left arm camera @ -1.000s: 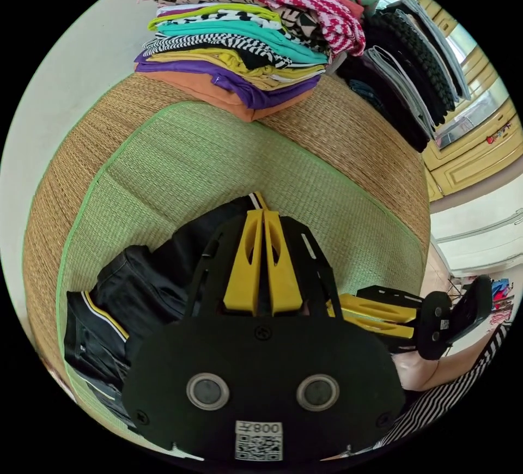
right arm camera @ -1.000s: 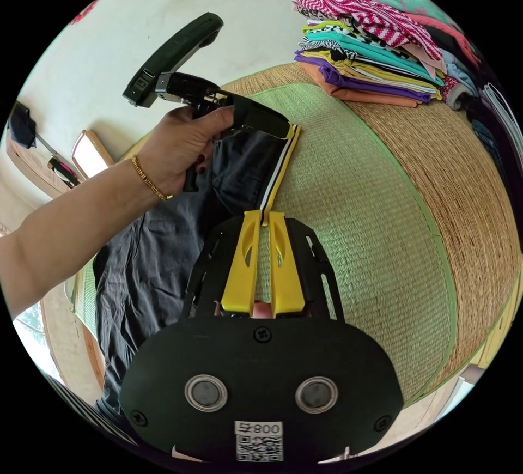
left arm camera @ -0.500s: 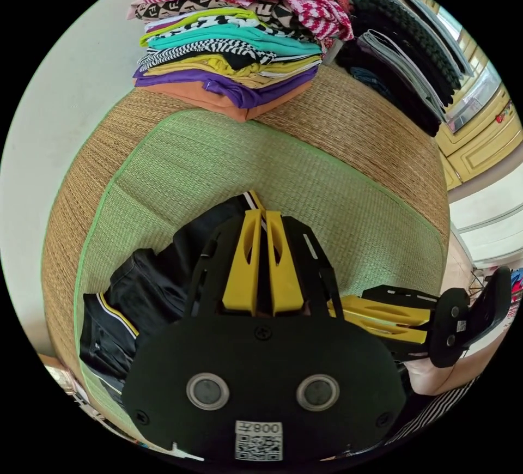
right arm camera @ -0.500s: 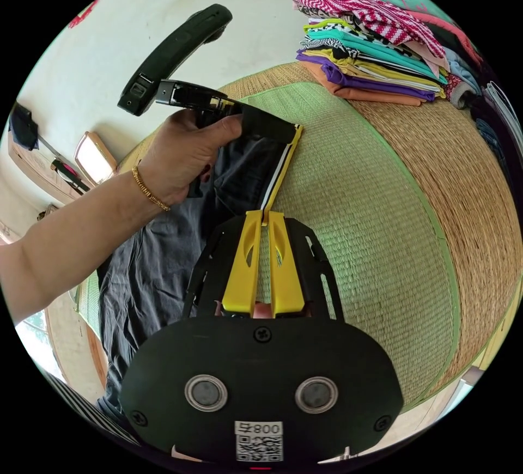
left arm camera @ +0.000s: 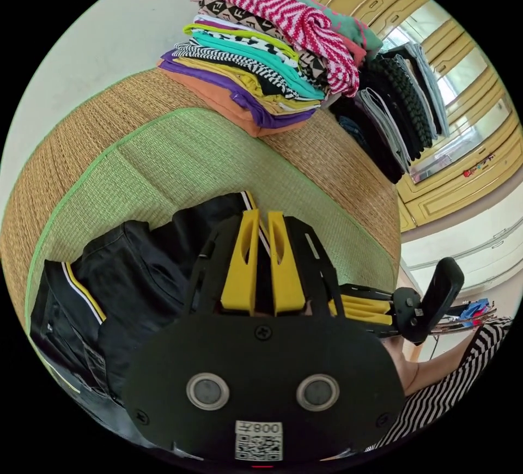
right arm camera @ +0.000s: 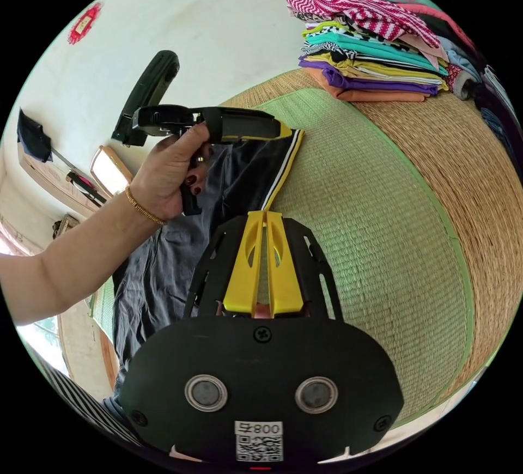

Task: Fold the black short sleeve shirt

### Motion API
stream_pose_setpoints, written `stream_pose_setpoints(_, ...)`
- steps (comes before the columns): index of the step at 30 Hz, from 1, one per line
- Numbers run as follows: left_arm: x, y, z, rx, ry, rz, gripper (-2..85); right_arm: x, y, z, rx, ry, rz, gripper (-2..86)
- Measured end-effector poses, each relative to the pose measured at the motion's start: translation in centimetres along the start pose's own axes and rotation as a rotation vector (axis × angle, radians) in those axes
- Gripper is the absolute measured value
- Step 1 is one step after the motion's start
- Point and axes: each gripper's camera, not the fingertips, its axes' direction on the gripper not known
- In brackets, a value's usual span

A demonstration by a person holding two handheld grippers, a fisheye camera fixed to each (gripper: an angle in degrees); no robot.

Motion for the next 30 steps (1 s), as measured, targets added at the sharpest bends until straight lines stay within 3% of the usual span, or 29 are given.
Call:
stream_pose_setpoints(4, 1.3, -0.6, 1.4, -0.073, -0.129, 0.07, 8.1, -0.3, -0.1, 0.2, -0.002, 0.011, -0.022, 0.4)
stream_pose_setpoints(6, 2.2, -0.7, 1.8, -0.089, -0.285, 0.125, 5.3, -0.1, -0.1, 0.3, -0.002, 0.011, -0.022, 0.4)
stream_pose_setpoints(9, 1.8, -0.5, 1.5, -0.078, -0.293, 0.15, 3.0, 0.3, -0.1, 0.3, 0.003, -0.001, -0.017, 0.3)
stream_pose_setpoints(13, -1.3, -0.2, 0.0, -0.029, -0.156, 0.051, 1.6, 0.5, 0.1, 0.2, 0.013, -0.009, -0.022, 0.3)
stream_pose_setpoints(21, -12.2, 6.6, -8.0, 0.311, 0.327, -0.273, 0.9, -1.1, 0.7, -2.1, 0.125, -0.152, -0.138, 0.2)
stream_pose_setpoints(26, -17.9, 12.8, -10.5, 0.397, 0.408, -0.435, 1.0, -2.8, 0.7, -0.3, 0.06, -0.286, -0.225, 0.2)
stream_pose_setpoints(30, -21.5, 16.9, -11.0, 0.373, 0.371, -0.53, 1.7, -4.9, 0.9, 2.8, -0.036, -0.288, -0.289, 0.3)
